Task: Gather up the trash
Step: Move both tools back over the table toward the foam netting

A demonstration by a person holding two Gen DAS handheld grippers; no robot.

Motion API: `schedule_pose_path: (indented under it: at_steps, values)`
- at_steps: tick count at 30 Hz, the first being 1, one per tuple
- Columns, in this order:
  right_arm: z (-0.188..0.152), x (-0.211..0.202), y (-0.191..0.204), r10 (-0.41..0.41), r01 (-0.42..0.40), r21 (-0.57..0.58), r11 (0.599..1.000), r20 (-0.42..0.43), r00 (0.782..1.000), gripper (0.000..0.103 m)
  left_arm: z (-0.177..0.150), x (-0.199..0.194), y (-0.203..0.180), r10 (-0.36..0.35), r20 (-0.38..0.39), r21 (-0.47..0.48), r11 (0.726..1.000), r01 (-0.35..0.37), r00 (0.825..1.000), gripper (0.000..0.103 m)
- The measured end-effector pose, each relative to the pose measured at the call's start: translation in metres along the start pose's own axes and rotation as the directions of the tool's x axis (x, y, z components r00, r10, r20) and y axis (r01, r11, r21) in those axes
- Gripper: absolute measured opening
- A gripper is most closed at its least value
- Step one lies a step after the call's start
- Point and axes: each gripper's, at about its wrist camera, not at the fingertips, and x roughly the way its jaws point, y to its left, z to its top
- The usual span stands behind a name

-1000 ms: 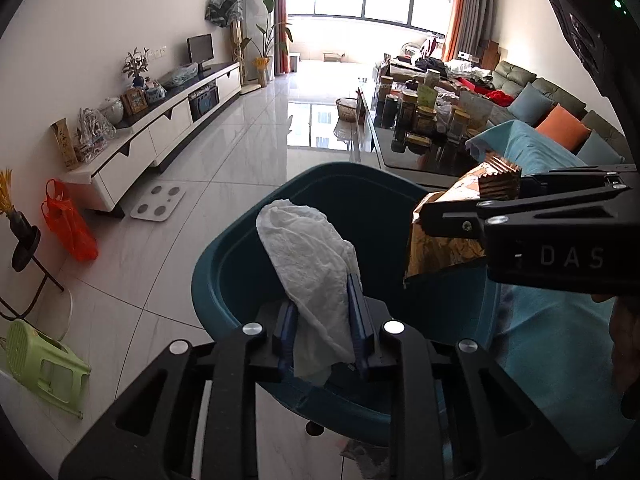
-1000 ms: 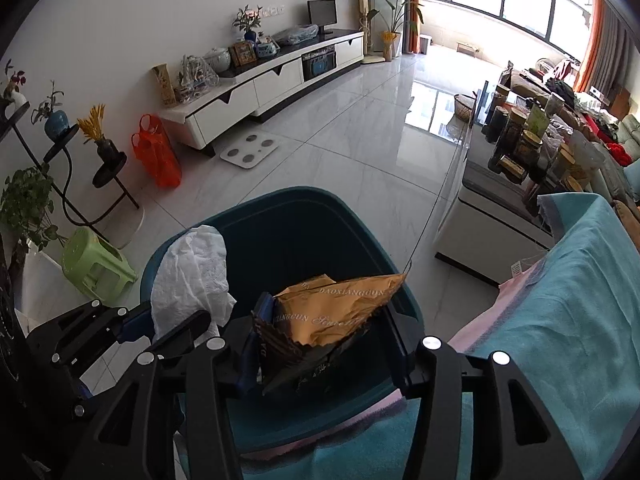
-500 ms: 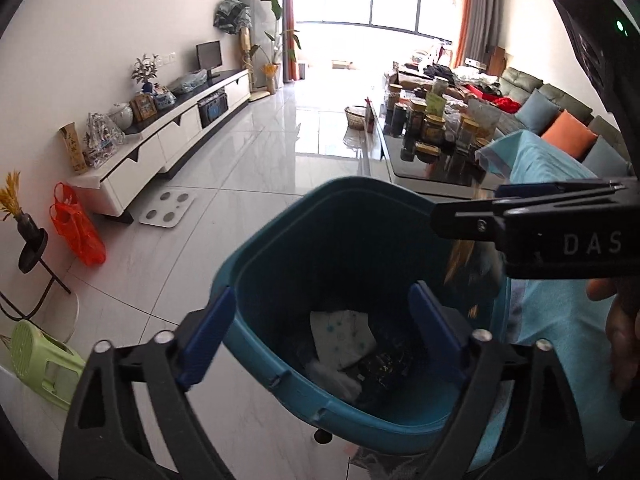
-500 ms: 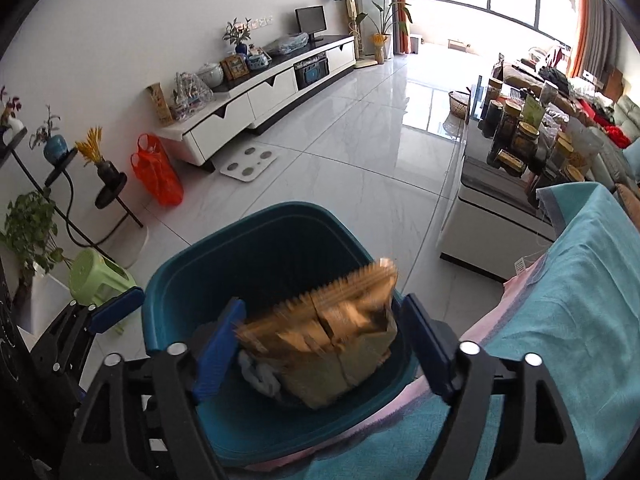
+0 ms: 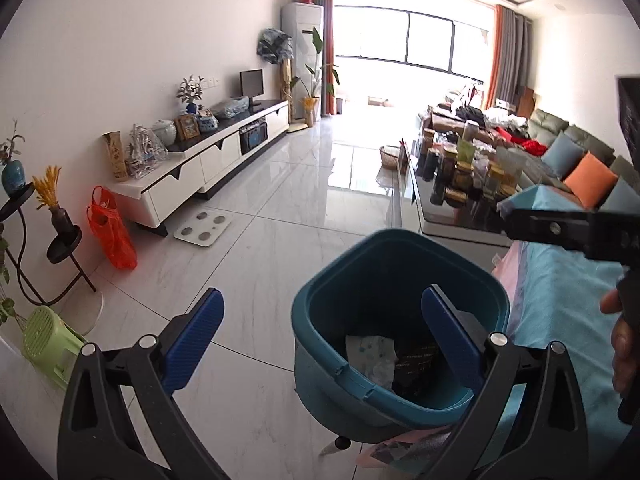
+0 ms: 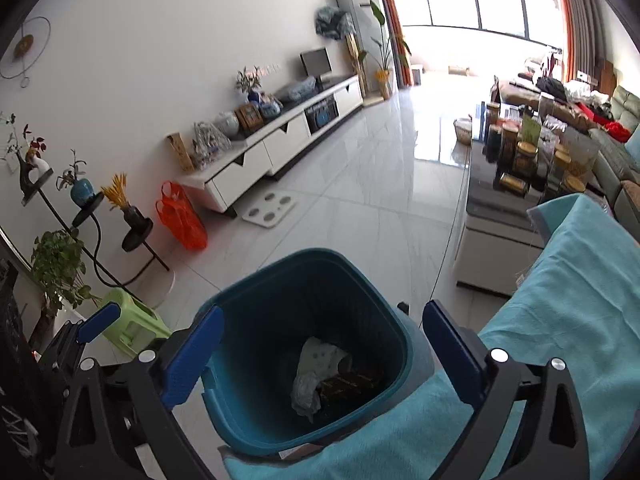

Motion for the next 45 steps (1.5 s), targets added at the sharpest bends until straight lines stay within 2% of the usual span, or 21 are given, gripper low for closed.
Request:
schedule_pose_path:
  at_steps: [7, 12, 17, 23, 26, 28, 32, 34, 38, 41, 43, 45]
  values:
    - [-0.014, -0.050, 0.001, -0.025, 0.026, -0.009, 1.000, 0.115, 0.993, 0.096, 0.008, -0.036, 0.011, -0.023, 0.028, -0.061, 0.998, 0.025, 0.999, 0.097]
    - [-0.033, -0.092, -0.001, -0.051, 0.053, -0.002, 0.999, 0.202, 0.978, 0.096, 0.012, -0.064, -0.005, -0.090, 0.075, -0.054, 0.994, 0.095, 0.993, 0.098]
    - [-0.058, -0.140, -0.011, -0.101, 0.104, 0.004, 0.995, 0.282, 0.954, 0.096, 0.017, -0.089, -0.032, -0.180, 0.115, -0.025, 0.983, 0.184, 0.977, 0.097]
    - [-0.096, -0.193, -0.036, -0.192, 0.175, 0.079, 0.981, 0.352, 0.916, 0.096, 0.016, -0.113, -0.085, -0.305, 0.128, 0.058, 0.952, 0.299, 0.944, 0.097]
    - [-0.119, -0.211, -0.047, -0.268, 0.244, 0.111, 0.963, 0.357, 0.895, 0.096, 0.013, -0.125, -0.118, -0.375, 0.125, 0.122, 0.925, 0.361, 0.919, 0.097]
    - [-0.135, -0.222, -0.053, -0.311, 0.282, 0.132, 0.950, 0.359, 0.880, 0.096, 0.009, -0.136, -0.142, -0.428, 0.134, 0.180, 0.898, 0.402, 0.894, 0.097]
    - [-0.165, -0.249, -0.069, -0.420, 0.372, 0.197, 0.907, 0.363, 0.832, 0.096, -0.004, -0.157, -0.192, -0.506, 0.150, 0.284, 0.845, 0.453, 0.849, 0.097]
    - [-0.179, -0.262, -0.076, -0.465, 0.406, 0.229, 0.885, 0.368, 0.805, 0.096, -0.010, -0.163, -0.214, -0.557, 0.109, 0.291, 0.810, 0.509, 0.823, 0.097]
    - [-0.203, -0.284, -0.087, -0.555, 0.487, 0.268, 0.831, 0.363, 0.748, 0.096, -0.021, -0.173, -0.251, -0.628, 0.080, 0.299, 0.756, 0.582, 0.774, 0.097]
    - [-0.216, -0.297, -0.091, -0.605, 0.524, 0.305, 0.795, 0.359, 0.710, 0.096, -0.028, -0.179, -0.267, -0.658, 0.064, 0.308, 0.728, 0.613, 0.750, 0.097]
    - [-0.225, -0.303, -0.093, -0.633, 0.545, 0.324, 0.773, 0.353, 0.688, 0.096, -0.030, -0.180, -0.276, -0.670, 0.051, 0.312, 0.715, 0.626, 0.740, 0.097]
    - [-0.231, -0.306, -0.093, -0.651, 0.559, 0.336, 0.758, 0.343, 0.677, 0.096, -0.033, -0.185, -0.282, -0.685, 0.046, 0.311, 0.702, 0.641, 0.727, 0.097]
